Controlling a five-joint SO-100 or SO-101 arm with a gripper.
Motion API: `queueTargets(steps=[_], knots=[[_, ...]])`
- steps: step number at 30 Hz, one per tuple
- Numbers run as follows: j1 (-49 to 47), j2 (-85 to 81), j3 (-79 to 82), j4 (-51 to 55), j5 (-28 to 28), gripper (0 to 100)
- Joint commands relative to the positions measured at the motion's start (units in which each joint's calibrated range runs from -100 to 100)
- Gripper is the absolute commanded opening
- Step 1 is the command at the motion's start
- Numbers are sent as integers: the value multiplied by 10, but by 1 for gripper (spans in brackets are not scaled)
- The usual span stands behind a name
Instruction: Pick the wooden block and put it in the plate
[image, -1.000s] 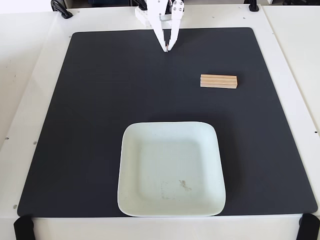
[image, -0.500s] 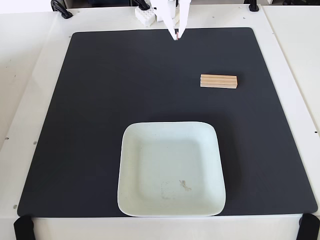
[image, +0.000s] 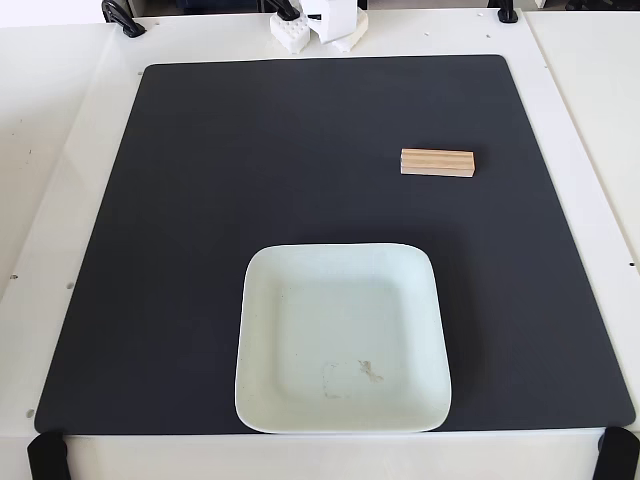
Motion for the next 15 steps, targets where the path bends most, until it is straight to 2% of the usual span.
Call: queueTargets(steps=[1, 9, 15], knots=[[-3, 100, -109, -2, -87, 1], [12, 358, -316, 0, -259, 1], [25, 489, -429, 5, -303, 3]])
